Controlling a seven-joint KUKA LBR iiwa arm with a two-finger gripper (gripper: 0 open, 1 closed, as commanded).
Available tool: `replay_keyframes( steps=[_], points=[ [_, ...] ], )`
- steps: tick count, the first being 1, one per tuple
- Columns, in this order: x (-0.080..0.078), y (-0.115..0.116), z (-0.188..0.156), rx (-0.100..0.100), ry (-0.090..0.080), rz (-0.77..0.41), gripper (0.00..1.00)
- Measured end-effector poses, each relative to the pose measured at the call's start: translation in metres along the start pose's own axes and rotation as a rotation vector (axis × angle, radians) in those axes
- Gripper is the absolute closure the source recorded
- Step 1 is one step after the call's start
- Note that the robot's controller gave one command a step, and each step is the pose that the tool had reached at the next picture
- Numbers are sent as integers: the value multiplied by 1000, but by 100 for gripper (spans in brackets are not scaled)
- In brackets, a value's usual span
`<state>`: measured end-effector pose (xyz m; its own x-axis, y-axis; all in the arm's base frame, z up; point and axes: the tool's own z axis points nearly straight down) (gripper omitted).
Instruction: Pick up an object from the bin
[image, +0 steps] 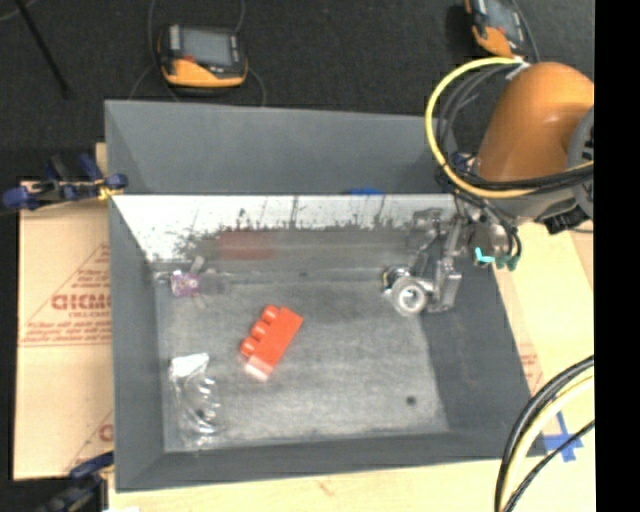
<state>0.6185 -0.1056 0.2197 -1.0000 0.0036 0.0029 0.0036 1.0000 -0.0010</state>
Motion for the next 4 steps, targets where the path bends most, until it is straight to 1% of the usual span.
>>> replay_keyframes(
  steps=[1,2,3,4],
  points=[
    [-32,-20,136,0,-2,-244,0],
    [10,-16,148,4,-9,-410,0],
    [9,-16,147,4,-11,-412,100],
    [9,-16,147,4,-11,-413,0]
  ],
)
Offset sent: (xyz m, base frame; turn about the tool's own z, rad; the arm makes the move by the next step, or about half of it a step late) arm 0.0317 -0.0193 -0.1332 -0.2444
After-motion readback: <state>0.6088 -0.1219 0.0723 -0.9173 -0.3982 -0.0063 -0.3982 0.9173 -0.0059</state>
